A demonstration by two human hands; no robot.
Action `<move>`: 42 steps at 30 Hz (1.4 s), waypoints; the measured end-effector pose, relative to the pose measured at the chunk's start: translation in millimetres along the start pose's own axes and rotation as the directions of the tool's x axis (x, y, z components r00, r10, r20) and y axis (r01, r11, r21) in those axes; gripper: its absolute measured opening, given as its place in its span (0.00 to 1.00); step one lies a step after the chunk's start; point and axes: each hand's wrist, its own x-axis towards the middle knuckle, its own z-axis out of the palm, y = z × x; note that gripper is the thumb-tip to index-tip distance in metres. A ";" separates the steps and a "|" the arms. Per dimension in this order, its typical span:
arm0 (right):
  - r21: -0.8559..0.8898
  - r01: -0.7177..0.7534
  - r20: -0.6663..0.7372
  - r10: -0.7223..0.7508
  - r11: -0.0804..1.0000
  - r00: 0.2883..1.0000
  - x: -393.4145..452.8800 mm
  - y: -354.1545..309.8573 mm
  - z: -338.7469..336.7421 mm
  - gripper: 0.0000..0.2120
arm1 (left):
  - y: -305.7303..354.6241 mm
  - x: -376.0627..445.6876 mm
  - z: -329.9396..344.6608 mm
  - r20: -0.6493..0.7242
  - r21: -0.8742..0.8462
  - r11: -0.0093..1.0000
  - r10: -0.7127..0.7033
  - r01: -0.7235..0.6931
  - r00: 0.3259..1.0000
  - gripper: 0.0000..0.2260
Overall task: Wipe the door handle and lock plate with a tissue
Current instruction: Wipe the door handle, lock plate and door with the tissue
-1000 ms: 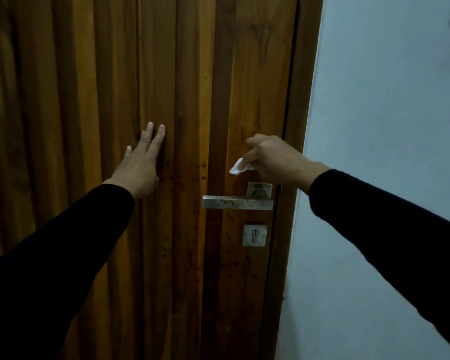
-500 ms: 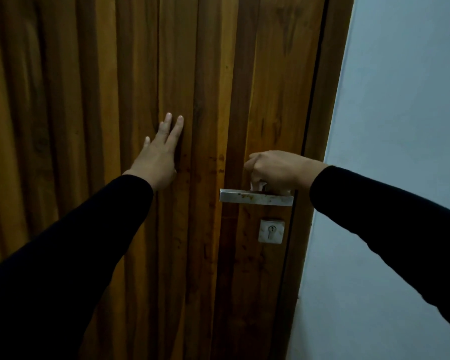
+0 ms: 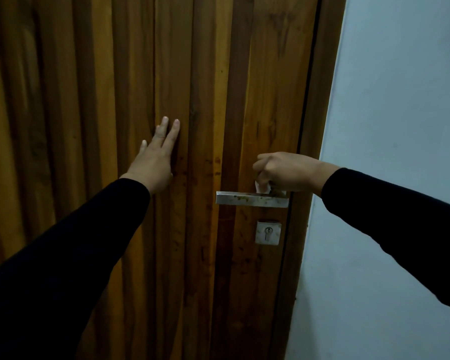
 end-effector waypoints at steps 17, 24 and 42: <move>0.149 -0.150 -0.255 0.185 0.977 0.949 -35.5 -1.1 27.2 0.12 | -1.7 2.5 -1.1 0.023 -0.006 1.000 -0.010 0.010 1.000 0.45; 0.218 -0.241 -0.281 0.297 0.946 0.913 -48.4 -3.1 36.5 0.16 | -1.0 3.2 -2.8 0.039 0.010 1.000 -0.021 0.020 0.999 0.45; 0.165 -0.277 -0.156 0.302 0.947 0.940 -47.5 -4.2 25.3 0.17 | -2.4 4.0 -4.3 0.053 -0.012 1.000 -0.006 0.007 0.999 0.45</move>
